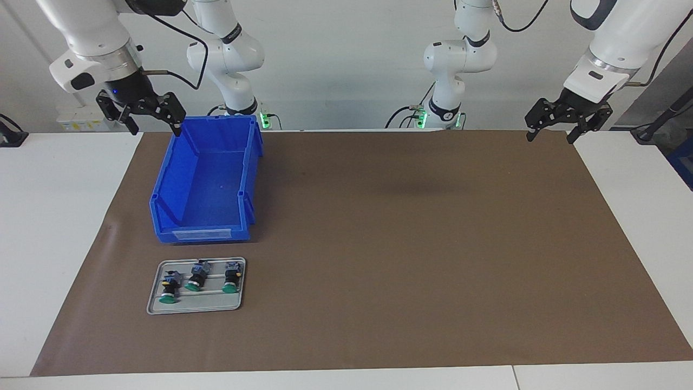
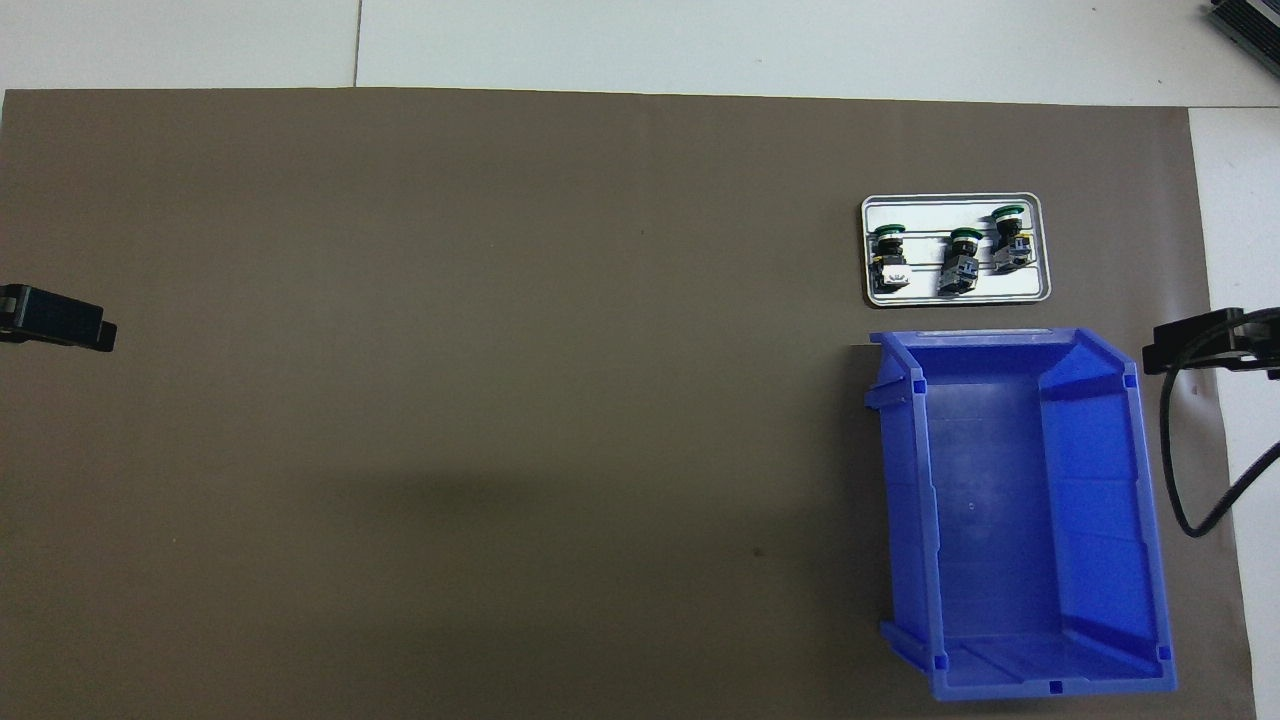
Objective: Place and press button with both arms
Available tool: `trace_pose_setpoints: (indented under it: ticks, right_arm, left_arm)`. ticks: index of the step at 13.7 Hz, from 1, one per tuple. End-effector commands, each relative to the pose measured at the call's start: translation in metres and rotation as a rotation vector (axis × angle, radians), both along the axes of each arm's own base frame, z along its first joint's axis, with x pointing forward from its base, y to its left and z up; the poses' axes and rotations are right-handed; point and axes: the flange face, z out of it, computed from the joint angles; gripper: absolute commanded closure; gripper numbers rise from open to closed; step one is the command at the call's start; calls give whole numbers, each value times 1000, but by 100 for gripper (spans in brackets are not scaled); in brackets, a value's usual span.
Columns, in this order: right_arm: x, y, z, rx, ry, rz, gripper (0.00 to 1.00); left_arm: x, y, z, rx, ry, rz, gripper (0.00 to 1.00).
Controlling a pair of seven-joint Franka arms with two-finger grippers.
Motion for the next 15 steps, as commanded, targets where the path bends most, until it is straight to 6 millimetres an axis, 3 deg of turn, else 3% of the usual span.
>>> trace_pose_setpoints:
  ticks: [1, 11, 15]
  right_arm:
    - [-3, -2, 2, -17, 11, 8, 0]
    - [-1, -5, 3, -17, -8, 2, 0]
    - [3, -7, -7, -28, -57, 22, 0]
  left_arm:
    - [-5, 1, 2, 0, 5, 11, 0]
    - [-6, 1, 1, 2, 6, 11, 0]
    - [-5, 1, 2, 2, 5, 11, 0]
